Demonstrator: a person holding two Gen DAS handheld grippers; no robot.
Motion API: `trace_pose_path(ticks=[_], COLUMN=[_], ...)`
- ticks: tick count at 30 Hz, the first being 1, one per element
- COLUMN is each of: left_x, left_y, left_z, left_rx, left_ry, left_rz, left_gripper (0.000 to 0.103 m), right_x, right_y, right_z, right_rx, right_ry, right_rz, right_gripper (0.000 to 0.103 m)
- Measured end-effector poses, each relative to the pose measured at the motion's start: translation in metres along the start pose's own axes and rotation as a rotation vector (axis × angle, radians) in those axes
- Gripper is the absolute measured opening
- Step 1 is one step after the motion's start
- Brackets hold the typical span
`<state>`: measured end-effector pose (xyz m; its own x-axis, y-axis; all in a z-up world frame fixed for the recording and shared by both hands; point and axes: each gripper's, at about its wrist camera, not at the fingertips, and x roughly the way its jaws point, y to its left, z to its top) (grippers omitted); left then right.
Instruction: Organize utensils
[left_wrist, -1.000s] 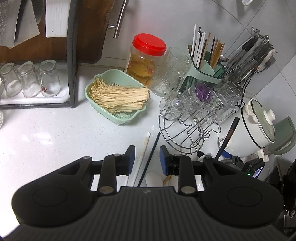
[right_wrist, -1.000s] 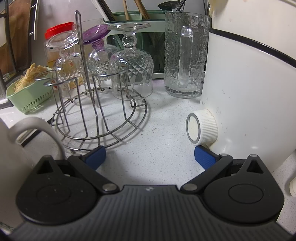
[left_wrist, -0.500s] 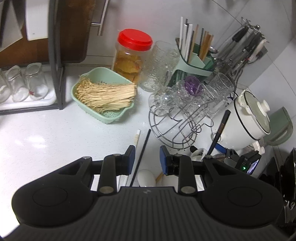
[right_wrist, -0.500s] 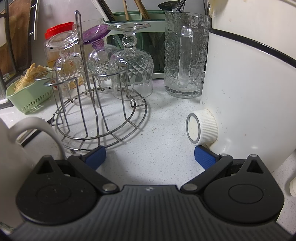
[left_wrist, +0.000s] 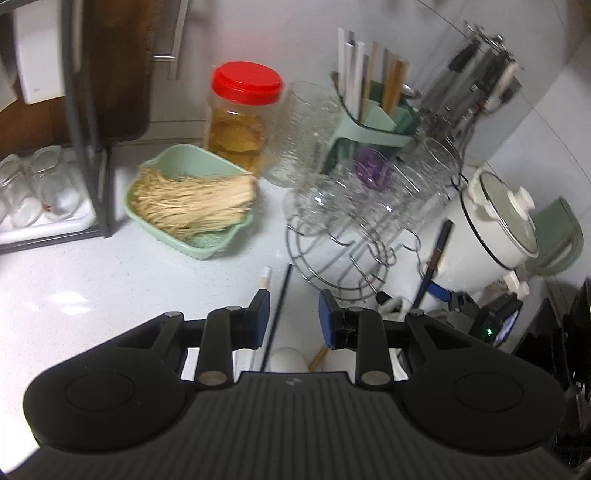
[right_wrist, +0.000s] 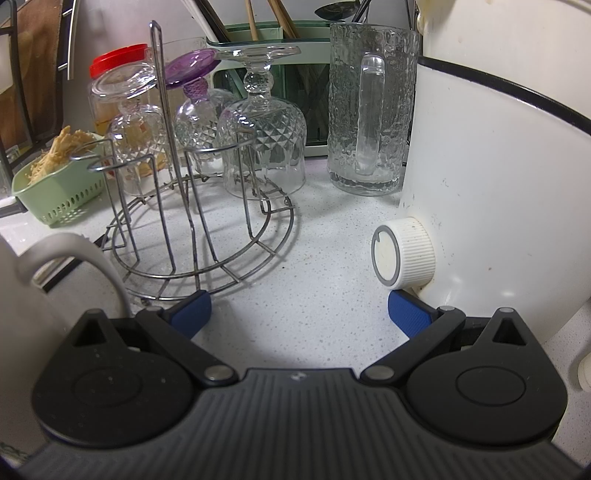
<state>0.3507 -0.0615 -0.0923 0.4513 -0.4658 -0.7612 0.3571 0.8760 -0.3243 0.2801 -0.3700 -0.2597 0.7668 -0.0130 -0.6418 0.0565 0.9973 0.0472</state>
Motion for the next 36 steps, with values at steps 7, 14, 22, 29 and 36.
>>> trace_pose_path(ticks=[7, 14, 22, 29, 36], left_x=[0.005, -0.003, 0.002, -0.004, -0.028], left_y=[-0.008, 0.002, 0.006, 0.006, 0.006], left_z=[-0.009, -0.007, -0.003, -0.006, -0.018], left_rx=[-0.07, -0.101, -0.11, -0.124, -0.134], left_ry=[0.03, 0.009, 0.005, -0.015, -0.045], left_rz=[-0.042, 0.006, 0.028, 0.051, 0.094], left_gripper=[0.033, 0.033, 0.033, 0.033, 0.033], right_x=[0.0, 0.0, 0.001, 0.001, 0.001], right_y=[0.0, 0.0, 0.0, 0.0, 0.0], right_z=[0.0, 0.0, 0.0, 0.0, 0.0], right_rx=[0.0, 0.0, 0.0, 0.0, 0.0], right_ry=[0.0, 0.0, 0.0, 0.0, 0.0], right_rz=[0.0, 0.0, 0.0, 0.0, 0.001], right_gripper=[0.103, 0.103, 0.103, 0.103, 0.103])
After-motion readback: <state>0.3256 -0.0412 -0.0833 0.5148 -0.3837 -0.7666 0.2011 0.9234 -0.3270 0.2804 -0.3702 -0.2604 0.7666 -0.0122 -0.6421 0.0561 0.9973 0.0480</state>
